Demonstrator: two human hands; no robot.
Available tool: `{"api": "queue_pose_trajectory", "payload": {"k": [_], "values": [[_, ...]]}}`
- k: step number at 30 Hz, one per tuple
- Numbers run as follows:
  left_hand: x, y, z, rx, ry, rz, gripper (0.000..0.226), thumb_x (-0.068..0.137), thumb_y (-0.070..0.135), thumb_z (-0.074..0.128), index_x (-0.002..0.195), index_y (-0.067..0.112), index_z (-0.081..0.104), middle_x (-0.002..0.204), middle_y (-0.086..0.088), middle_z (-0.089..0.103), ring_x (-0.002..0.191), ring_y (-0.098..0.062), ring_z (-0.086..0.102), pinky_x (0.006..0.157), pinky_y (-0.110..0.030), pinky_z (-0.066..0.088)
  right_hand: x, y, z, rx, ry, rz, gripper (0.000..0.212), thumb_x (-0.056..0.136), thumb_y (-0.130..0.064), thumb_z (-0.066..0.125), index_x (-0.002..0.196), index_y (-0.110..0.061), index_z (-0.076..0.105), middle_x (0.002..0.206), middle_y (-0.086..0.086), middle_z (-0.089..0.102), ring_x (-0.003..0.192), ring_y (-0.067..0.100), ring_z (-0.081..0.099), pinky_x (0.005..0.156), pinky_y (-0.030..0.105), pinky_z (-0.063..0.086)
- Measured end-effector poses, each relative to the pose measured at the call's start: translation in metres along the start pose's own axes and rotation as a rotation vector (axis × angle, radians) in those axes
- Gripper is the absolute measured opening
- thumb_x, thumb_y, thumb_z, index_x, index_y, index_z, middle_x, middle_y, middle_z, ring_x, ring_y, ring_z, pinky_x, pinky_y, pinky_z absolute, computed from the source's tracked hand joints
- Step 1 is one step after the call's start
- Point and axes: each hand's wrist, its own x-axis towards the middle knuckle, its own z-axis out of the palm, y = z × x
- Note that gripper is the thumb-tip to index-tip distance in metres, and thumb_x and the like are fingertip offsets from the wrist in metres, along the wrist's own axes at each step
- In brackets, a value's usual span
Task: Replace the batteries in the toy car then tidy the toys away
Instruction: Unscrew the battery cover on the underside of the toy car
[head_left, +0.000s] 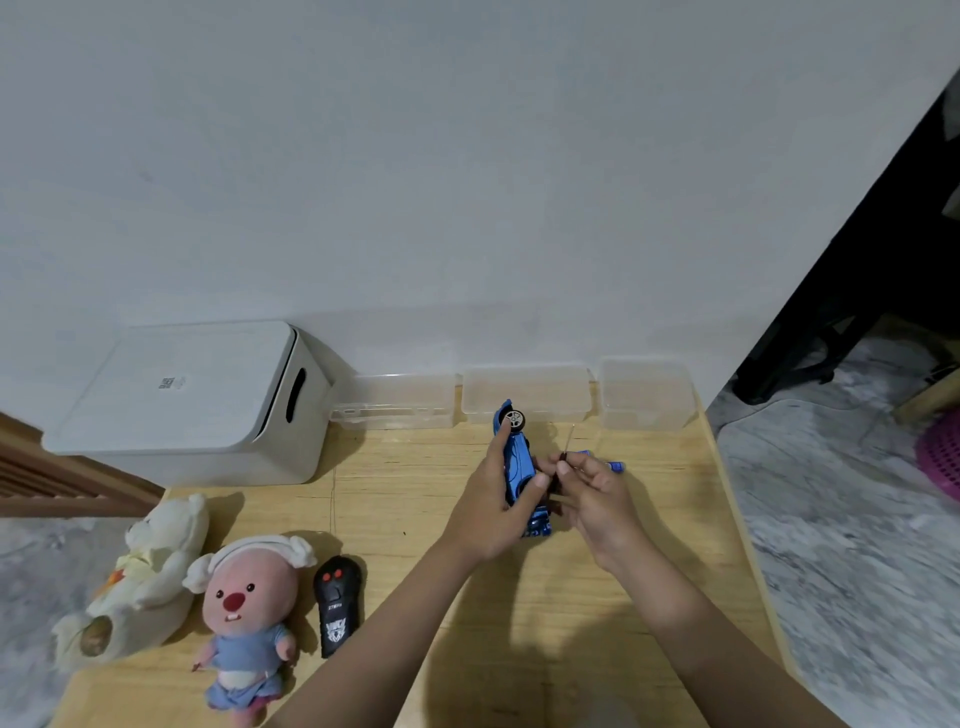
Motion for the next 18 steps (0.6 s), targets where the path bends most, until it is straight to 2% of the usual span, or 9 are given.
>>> {"api": "queue_pose_trajectory", "payload": {"k": [2,5,7,9,11,14,16,18], "values": [[0.002,0.003,-0.005,-0.024,0.009,0.015,0.079,0.087,0.047,0.061,0.148,0.039,0.011,0.125,0.019,0.055,0.111,0.006,0.056,0.089,-0.013,0.046,0.000,-0.004,0.001,-0.036,-0.001,-0.018,0.010,0.094,-0.011,0.054,0.097,-0.013,0.063,0.103,0.003,0.073,0.101,0.021,0.066,0.085,0.042,0.052],[0.003,0.005,-0.010,-0.056,0.056,0.038,0.072,0.084,0.035,0.069,0.139,0.050,0.025,0.131,0.023,0.049,0.117,0.006,0.051,0.093,-0.019,0.047,0.002,-0.009,0.000,-0.081,-0.003,-0.020,0.009,0.094,-0.018,0.055,0.098,-0.017,0.063,0.101,-0.001,0.074,0.108,0.025,0.063,0.090,0.046,0.045],[0.001,0.005,-0.009,-0.057,0.086,0.052,0.071,0.082,0.031,0.070,0.138,0.051,0.030,0.135,0.022,0.046,0.123,0.003,0.047,0.099,-0.029,0.046,0.003,-0.012,0.000,-0.018,-0.005,0.004,0.012,0.096,-0.018,0.052,0.103,-0.014,0.061,0.101,-0.004,0.074,0.109,0.027,0.061,0.084,0.046,0.048],[-0.001,0.004,-0.005,-0.050,0.095,0.067,0.072,0.077,0.033,0.069,0.138,0.048,0.033,0.135,0.018,0.046,0.125,-0.004,0.047,0.101,-0.037,0.045,0.002,-0.015,0.003,0.069,-0.008,0.033,0.013,0.097,-0.015,0.049,0.106,-0.011,0.059,0.102,-0.005,0.073,0.102,0.020,0.061,0.070,0.040,0.054],[-0.001,0.004,-0.003,-0.108,0.121,0.063,0.070,0.077,0.024,0.068,0.133,0.050,0.036,0.130,0.015,0.049,0.120,-0.009,0.051,0.099,-0.040,0.048,0.000,-0.016,0.004,0.096,0.023,0.040,0.013,0.098,-0.014,0.048,0.106,-0.011,0.058,0.107,-0.003,0.071,0.096,0.013,0.062,0.063,0.036,0.054],[-0.001,0.007,-0.003,-0.237,0.169,0.049,0.068,0.084,0.003,0.061,0.126,0.051,0.037,0.119,0.018,0.048,0.109,-0.007,0.056,0.093,-0.034,0.053,0.002,-0.017,0.003,0.066,0.082,0.062,0.015,0.098,-0.015,0.048,0.109,-0.010,0.057,0.113,0.000,0.069,0.101,0.015,0.060,0.070,0.038,0.052],[-0.002,0.009,-0.004,-0.284,0.177,0.052,0.065,0.088,-0.003,0.054,0.131,0.043,0.036,0.121,0.018,0.046,0.107,0.008,0.053,0.089,-0.022,0.052,0.003,-0.017,0.004,0.039,0.071,0.077,0.016,0.097,-0.014,0.050,0.110,-0.008,0.058,0.111,-0.001,0.069,0.101,0.018,0.059,0.071,0.042,0.054],[-0.001,0.010,-0.005,-0.338,0.189,0.051,0.062,0.091,-0.005,0.049,0.139,0.031,0.032,0.126,0.014,0.046,0.102,0.016,0.052,0.084,-0.014,0.049,0.001,-0.017,0.007,-0.004,0.036,0.080,0.014,0.097,-0.015,0.050,0.105,-0.010,0.061,0.104,-0.001,0.068,0.097,0.021,0.062,0.070,0.044,0.057]]}}
